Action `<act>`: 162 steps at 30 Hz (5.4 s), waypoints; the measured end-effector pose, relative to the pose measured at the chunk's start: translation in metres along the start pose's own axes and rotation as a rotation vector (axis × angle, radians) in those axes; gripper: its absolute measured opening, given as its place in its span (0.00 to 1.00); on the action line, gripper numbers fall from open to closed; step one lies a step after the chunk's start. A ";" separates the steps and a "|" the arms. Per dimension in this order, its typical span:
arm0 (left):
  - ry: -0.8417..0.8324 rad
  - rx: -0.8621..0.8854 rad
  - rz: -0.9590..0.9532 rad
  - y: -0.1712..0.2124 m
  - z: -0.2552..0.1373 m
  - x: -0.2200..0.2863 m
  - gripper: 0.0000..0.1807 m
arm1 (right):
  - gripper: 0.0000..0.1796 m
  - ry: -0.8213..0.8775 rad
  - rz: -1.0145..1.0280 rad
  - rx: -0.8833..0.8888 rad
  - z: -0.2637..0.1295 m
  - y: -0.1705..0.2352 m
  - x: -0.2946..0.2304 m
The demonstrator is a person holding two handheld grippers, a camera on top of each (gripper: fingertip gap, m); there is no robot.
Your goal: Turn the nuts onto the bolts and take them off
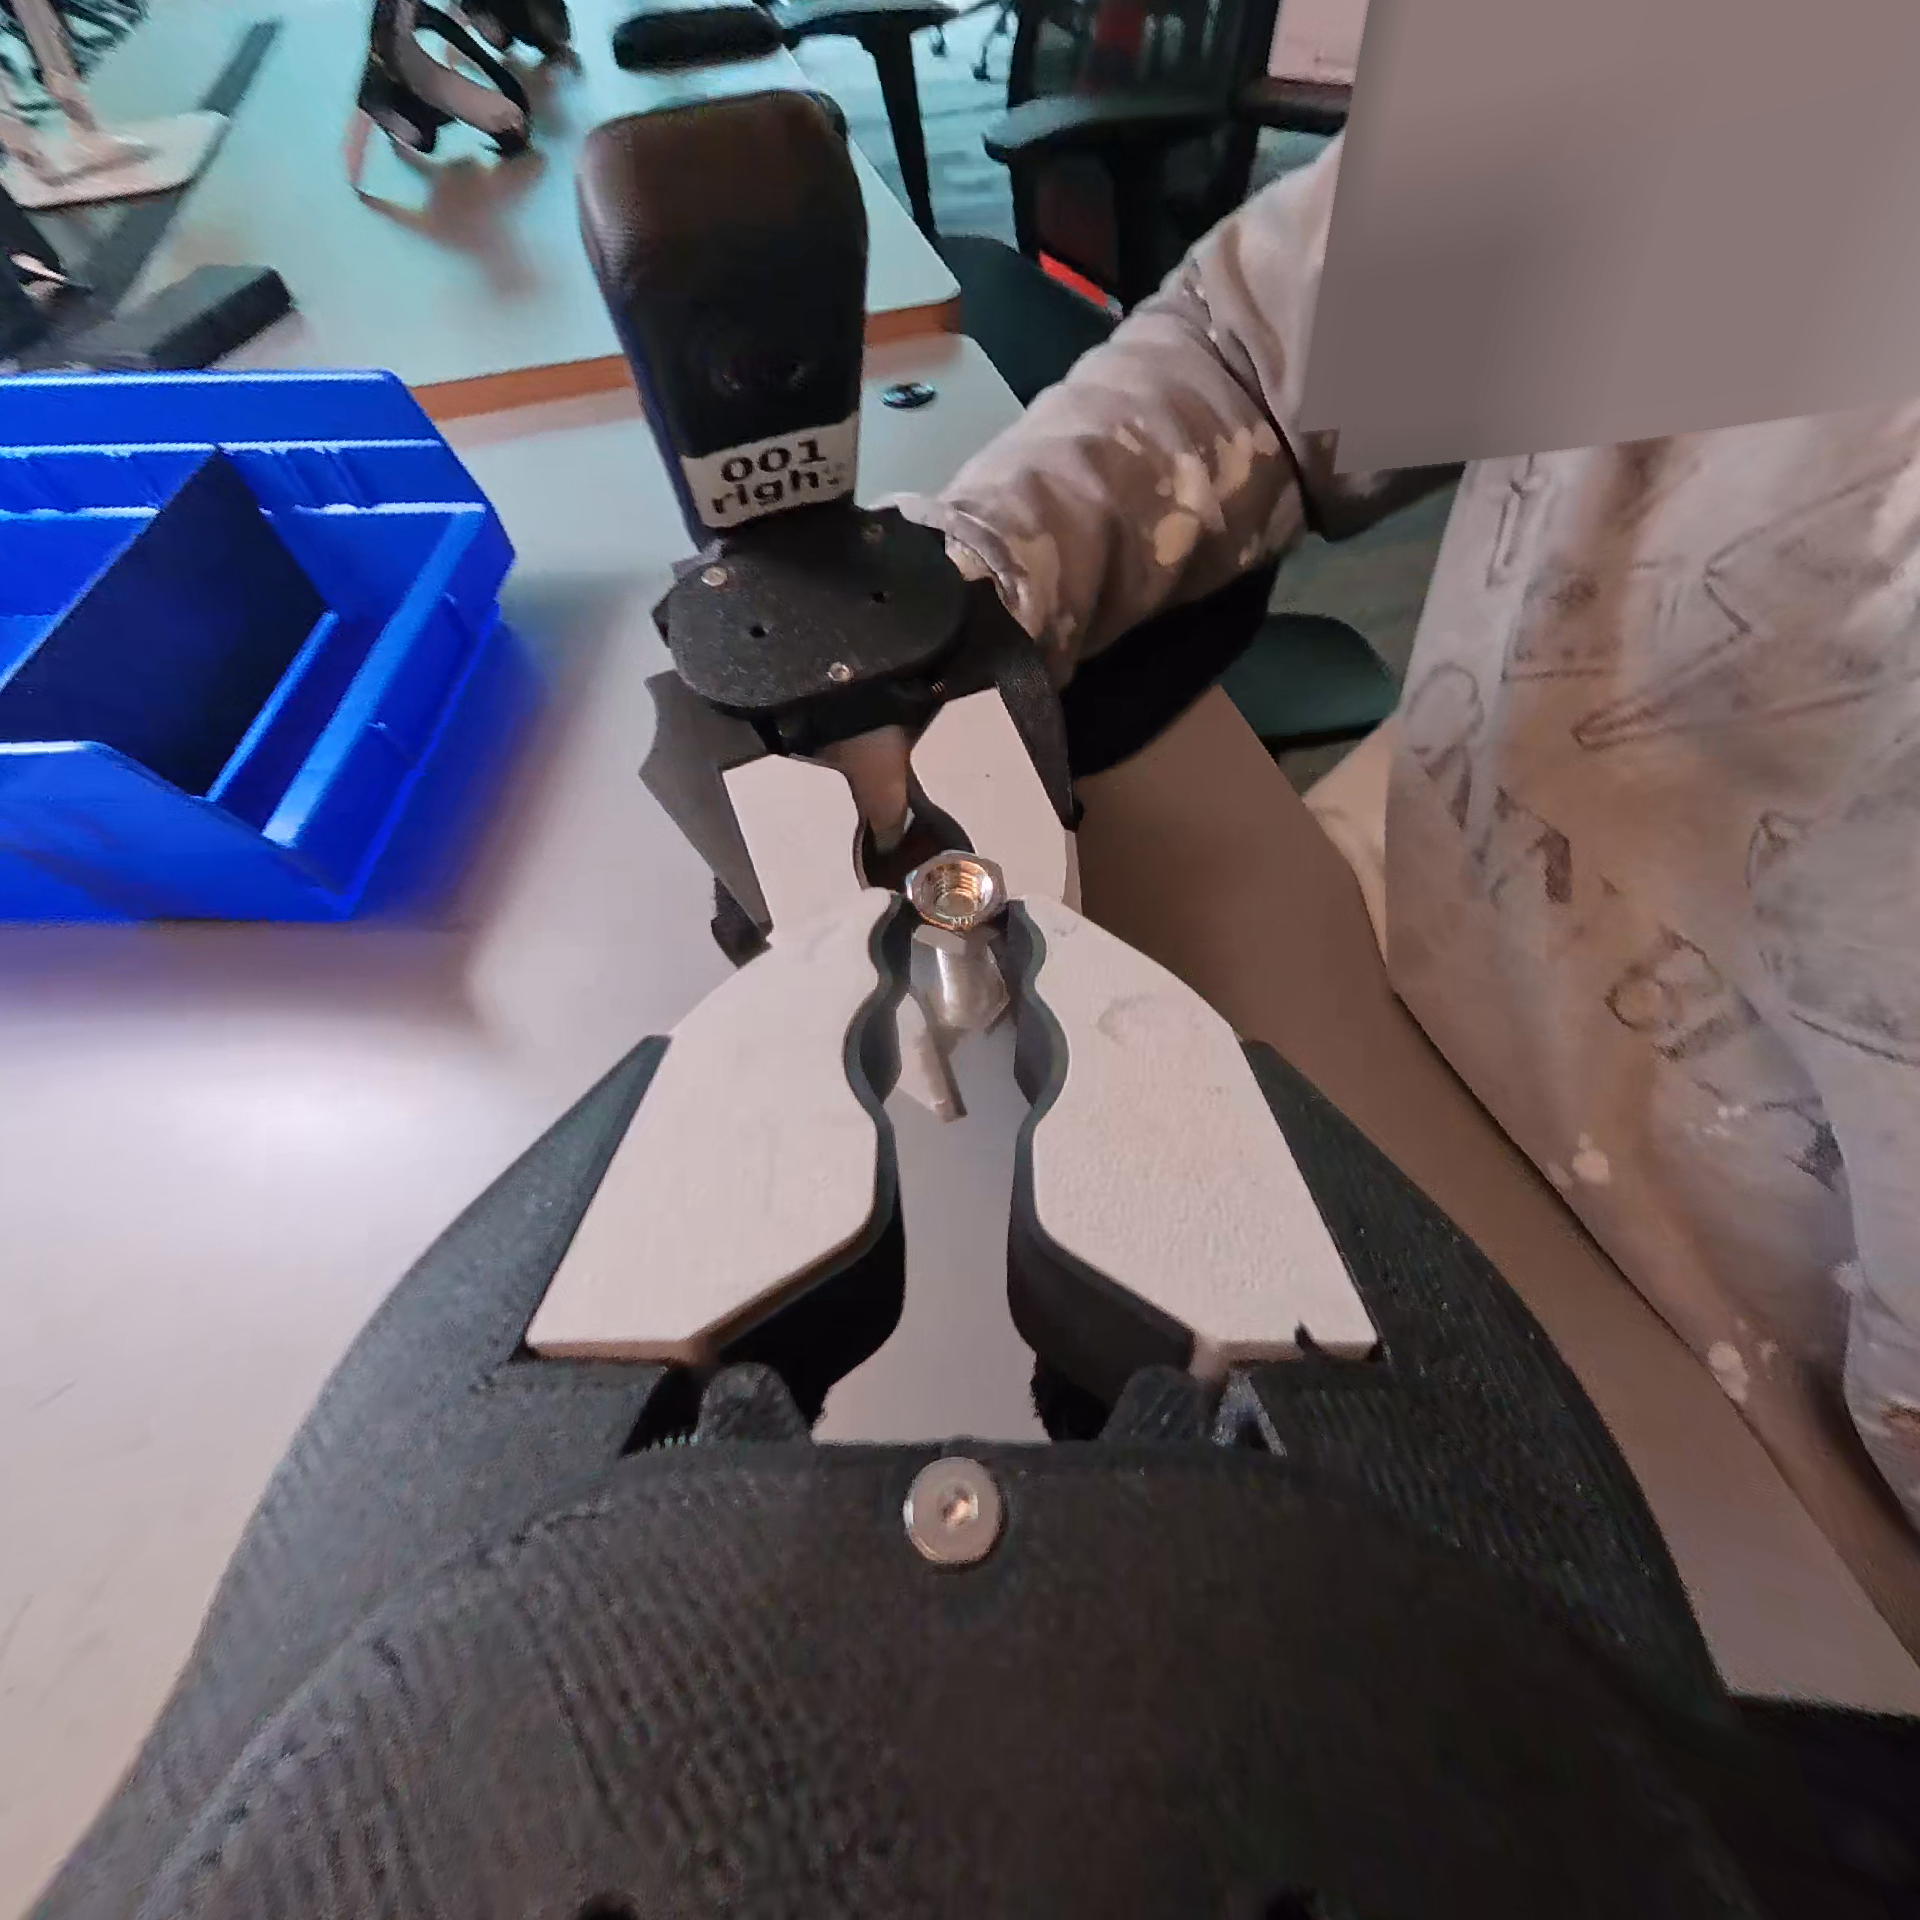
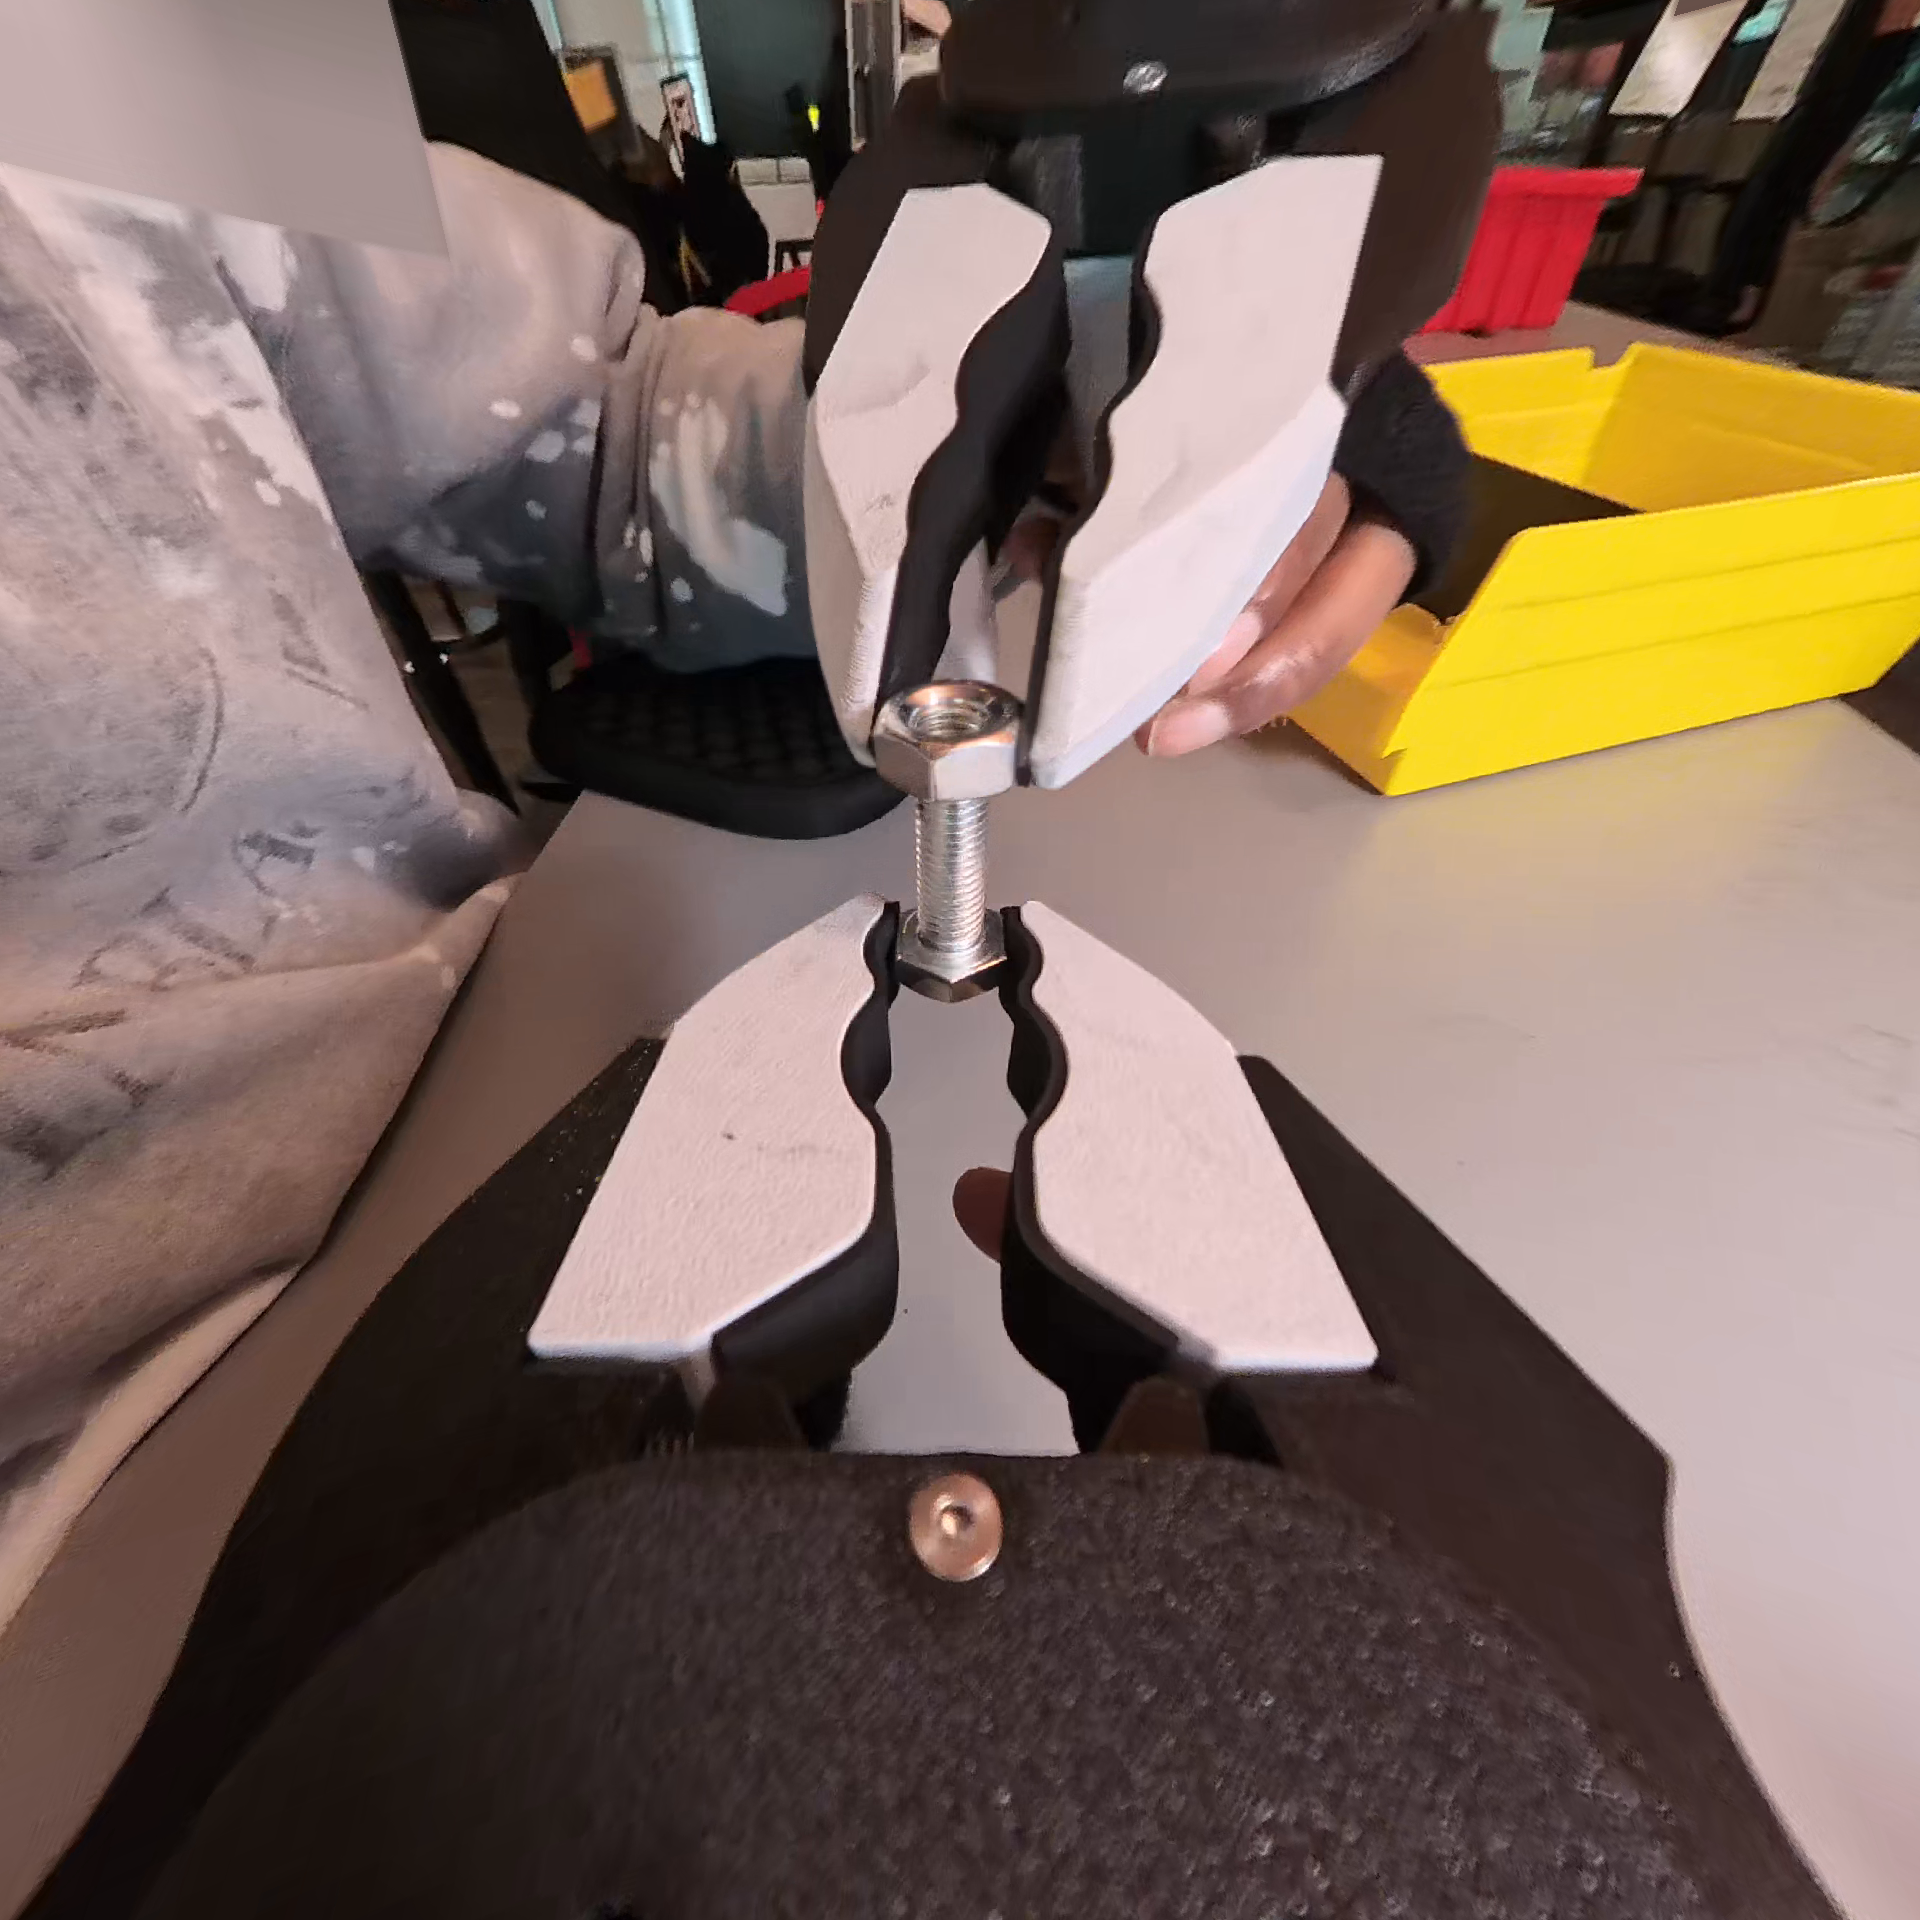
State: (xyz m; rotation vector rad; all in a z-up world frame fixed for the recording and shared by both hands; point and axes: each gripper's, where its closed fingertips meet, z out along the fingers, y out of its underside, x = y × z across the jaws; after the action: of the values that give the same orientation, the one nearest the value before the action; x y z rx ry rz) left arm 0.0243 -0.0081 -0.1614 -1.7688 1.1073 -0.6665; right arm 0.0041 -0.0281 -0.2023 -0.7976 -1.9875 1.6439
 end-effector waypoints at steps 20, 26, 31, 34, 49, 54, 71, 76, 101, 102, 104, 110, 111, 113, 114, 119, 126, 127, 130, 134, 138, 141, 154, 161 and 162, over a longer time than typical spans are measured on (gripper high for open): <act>0.194 -0.033 0.042 0.011 0.001 0.021 0.10 | 0.10 -0.128 0.013 -0.047 0.008 0.011 -0.021; 0.166 -0.013 0.038 0.009 -0.001 0.019 0.11 | 0.10 -0.110 0.005 -0.047 0.008 0.010 -0.019; 0.131 0.028 0.014 0.005 -0.005 0.017 0.14 | 0.10 -0.077 -0.013 -0.055 0.010 0.011 -0.016; 0.029 0.098 -0.036 0.000 -0.010 0.006 0.17 | 0.10 -0.005 -0.024 -0.046 0.009 0.009 -0.005; -0.564 0.309 -0.221 0.003 -0.013 -0.048 0.18 | 0.10 0.406 0.009 -0.056 -0.007 0.009 0.056; -0.575 0.297 -0.210 0.005 -0.012 -0.048 0.18 | 0.10 0.417 0.015 -0.065 -0.007 0.011 0.058; -0.505 0.305 -0.188 0.003 -0.005 -0.041 0.10 | 0.10 0.351 0.044 -0.032 -0.004 0.007 0.049; -0.324 0.285 -0.174 -0.003 -0.005 -0.023 0.10 | 0.10 0.238 -0.014 -0.002 0.001 0.000 0.030; 0.023 0.130 -0.069 0.011 -0.002 0.013 0.14 | 0.10 -0.019 -0.030 -0.120 0.015 0.019 -0.009; 0.019 0.139 -0.075 0.011 -0.003 0.013 0.14 | 0.10 -0.005 -0.032 -0.121 0.015 0.019 -0.007; -0.005 0.147 -0.091 0.013 -0.004 0.010 0.15 | 0.10 0.027 -0.038 -0.121 0.014 0.018 -0.002; -0.072 0.188 -0.173 0.017 -0.001 -0.002 0.15 | 0.10 0.123 -0.067 -0.148 0.012 0.020 0.012; -0.070 0.184 -0.174 0.018 0.000 -0.002 0.14 | 0.10 0.123 -0.068 -0.151 0.012 0.021 0.012; -0.063 0.164 -0.162 0.020 0.004 0.000 0.11 | 0.10 0.125 -0.071 -0.159 0.012 0.022 0.012; -0.070 0.158 -0.150 0.020 0.005 0.000 0.11 | 0.10 0.125 -0.070 -0.160 0.012 0.023 0.012; -0.199 0.170 -0.140 0.017 0.001 -0.015 0.11 | 0.10 0.191 -0.016 -0.129 0.008 0.018 0.024; -0.379 0.172 -0.156 0.016 -0.002 -0.036 0.11 | 0.10 0.347 -0.008 -0.120 -0.002 0.015 0.047; -0.373 0.175 -0.172 0.016 -0.002 -0.037 0.11 | 0.10 0.359 -0.021 -0.121 -0.002 0.015 0.048; -0.341 0.161 -0.201 0.019 -0.001 -0.034 0.11 | 0.10 0.374 -0.056 -0.150 -0.002 0.018 0.049; -0.327 0.091 -0.202 0.025 0.000 -0.032 0.11 | 0.10 0.397 -0.108 -0.211 -0.001 0.024 0.050; -0.314 0.014 -0.205 0.031 0.001 -0.029 0.11 | 0.10 0.407 -0.132 -0.268 0.001 0.029 0.050; -0.274 -0.043 -0.241 0.037 0.001 -0.026 0.11 | 0.10 0.407 -0.162 -0.299 0.003 0.034 0.049; -0.192 -0.122 -0.305 0.043 0.002 -0.017 0.11 | 0.10 0.329 -0.104 -0.298 0.011 0.039 0.039; -0.121 -0.079 -0.344 0.040 0.001 -0.011 0.11 | 0.10 0.272 -0.082 -0.253 0.015 0.036 0.031; -0.107 -0.075 -0.342 0.040 0.001 -0.010 0.11 | 0.10 0.260 -0.081 -0.250 0.016 0.036 0.029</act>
State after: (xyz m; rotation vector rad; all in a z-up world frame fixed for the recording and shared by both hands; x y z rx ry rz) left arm 0.0049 -0.0059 -0.1975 -2.0571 0.7725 -0.7309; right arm -0.0218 -0.0154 -0.2411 -0.9527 -2.0293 1.1935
